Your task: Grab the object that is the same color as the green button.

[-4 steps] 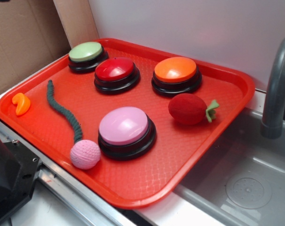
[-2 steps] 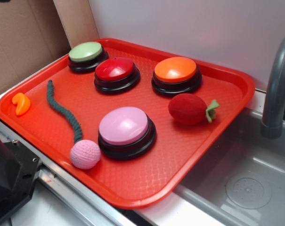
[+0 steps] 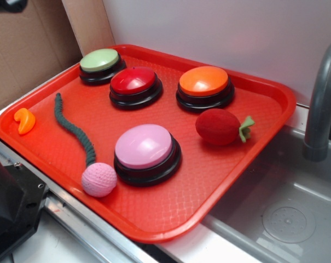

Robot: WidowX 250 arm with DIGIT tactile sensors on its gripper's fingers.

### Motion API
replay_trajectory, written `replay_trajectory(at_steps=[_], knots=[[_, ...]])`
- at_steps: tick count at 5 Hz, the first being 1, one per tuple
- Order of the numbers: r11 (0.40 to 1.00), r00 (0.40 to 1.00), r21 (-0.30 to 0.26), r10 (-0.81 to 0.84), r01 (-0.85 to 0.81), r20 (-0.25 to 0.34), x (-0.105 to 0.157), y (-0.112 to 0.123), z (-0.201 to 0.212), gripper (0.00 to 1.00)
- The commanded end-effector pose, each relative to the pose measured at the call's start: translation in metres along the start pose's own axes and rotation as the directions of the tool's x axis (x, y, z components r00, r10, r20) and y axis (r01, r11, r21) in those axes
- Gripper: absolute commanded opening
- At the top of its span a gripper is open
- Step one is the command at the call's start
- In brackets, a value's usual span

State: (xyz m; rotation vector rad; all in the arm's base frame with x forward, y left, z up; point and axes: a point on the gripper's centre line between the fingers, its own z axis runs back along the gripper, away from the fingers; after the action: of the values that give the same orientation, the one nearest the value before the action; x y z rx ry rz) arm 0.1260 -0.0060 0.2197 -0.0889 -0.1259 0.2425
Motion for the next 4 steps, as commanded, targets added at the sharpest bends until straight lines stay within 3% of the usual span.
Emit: replay_trajectory(at_steps=[1,3,4], knots=[[0.928,0.926,-0.024,0.374,-0.373,0.052,0.010,0.028,-0.037,1.00],[0.778,0.777,0.009,0.627,-0.628,0.061,0.027,0.067,-0.100,1.00],[0.719,0.715,0.021,0.686,-0.694,0.133,0.033,0.078,-0.123,1.00]])
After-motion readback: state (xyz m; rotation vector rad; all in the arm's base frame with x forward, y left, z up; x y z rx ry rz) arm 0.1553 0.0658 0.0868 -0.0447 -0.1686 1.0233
